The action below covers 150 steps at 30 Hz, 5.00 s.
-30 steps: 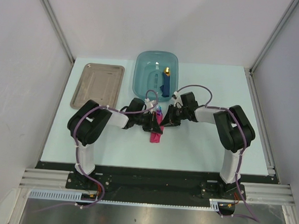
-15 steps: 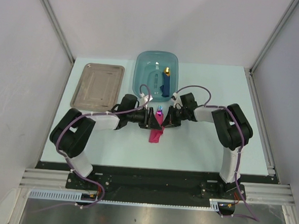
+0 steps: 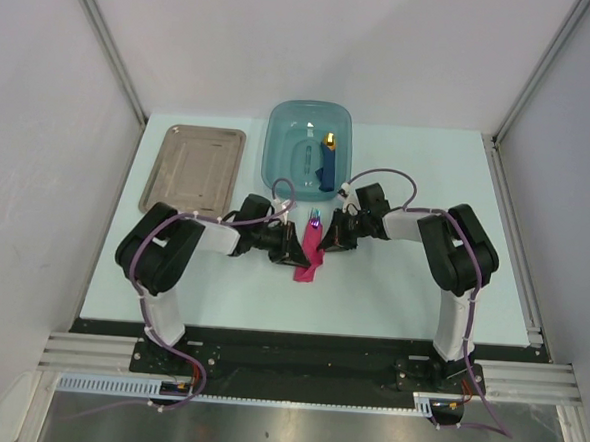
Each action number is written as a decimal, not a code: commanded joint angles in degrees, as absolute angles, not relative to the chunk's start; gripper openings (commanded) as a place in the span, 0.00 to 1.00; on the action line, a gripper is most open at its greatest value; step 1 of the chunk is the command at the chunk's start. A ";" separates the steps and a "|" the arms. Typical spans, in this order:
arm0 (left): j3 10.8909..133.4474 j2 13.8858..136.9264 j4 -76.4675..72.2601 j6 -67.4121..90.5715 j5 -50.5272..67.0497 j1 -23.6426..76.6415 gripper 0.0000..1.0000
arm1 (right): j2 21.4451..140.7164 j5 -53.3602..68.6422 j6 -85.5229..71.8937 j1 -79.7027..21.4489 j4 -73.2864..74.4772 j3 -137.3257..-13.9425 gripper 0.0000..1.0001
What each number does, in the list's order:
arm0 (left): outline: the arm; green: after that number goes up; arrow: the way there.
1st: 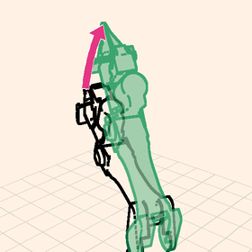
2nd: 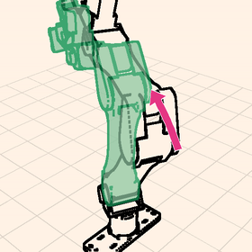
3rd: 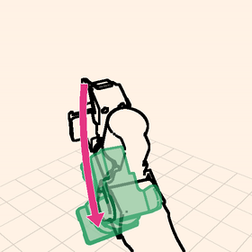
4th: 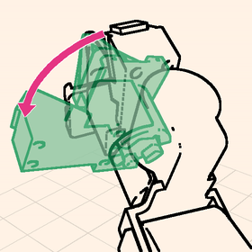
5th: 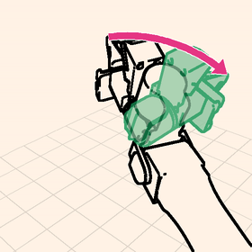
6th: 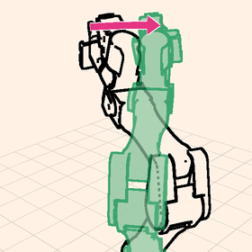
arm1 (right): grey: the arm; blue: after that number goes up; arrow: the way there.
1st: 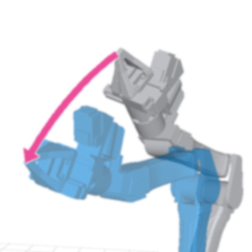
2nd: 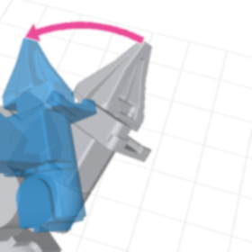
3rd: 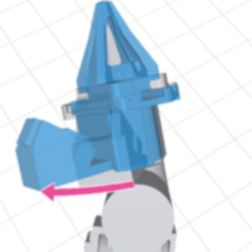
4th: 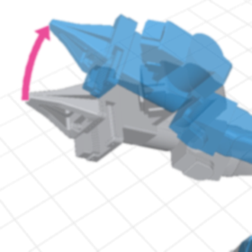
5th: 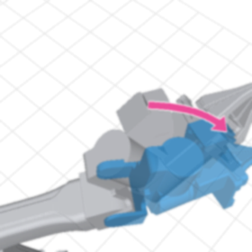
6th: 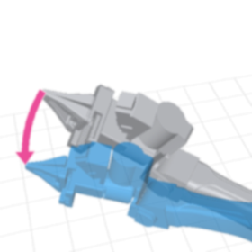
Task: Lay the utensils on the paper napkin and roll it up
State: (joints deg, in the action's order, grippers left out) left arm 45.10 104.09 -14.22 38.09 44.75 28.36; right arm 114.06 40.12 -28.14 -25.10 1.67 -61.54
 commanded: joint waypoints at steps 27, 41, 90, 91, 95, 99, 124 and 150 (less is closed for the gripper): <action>47.99 110.48 -6.68 33.57 39.82 28.92 0.15 | 103.97 44.74 -34.36 -25.92 0.62 -62.41 0.27; 46.32 106.35 -9.84 32.26 42.00 29.44 0.27 | 113.38 36.66 -24.53 -26.19 9.14 -62.05 0.21; 42.81 110.12 -24.96 43.07 45.62 30.67 0.14 | 116.54 31.38 -17.84 -25.58 11.95 -64.95 0.17; 42.54 111.00 -25.40 43.24 45.88 30.59 0.13 | 116.54 31.46 -17.93 -25.58 11.78 -65.13 0.17; 42.10 114.52 -26.35 44.64 46.23 29.19 0.05 | 115.41 34.96 -19.24 -24.53 10.47 -65.04 0.18; 42.36 115.22 -27.59 44.47 47.81 28.56 0.00 | 111.02 41.21 -28.00 -20.66 2.13 -60.39 0.33; 43.59 116.63 -28.83 45.61 48.34 28.21 0.00 | 119.53 37.71 -26.19 -22.76 4.30 -66.00 0.49; 44.82 116.28 -27.51 44.56 47.11 28.21 0.00 | 119.35 34.35 -37.70 -24.79 -11.51 -56.16 0.15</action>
State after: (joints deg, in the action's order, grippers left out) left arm 44.07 115.02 -29.26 47.94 53.25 29.17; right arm 115.31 37.69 -37.08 -24.56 -12.71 -58.65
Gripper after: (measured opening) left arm 0.005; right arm 0.235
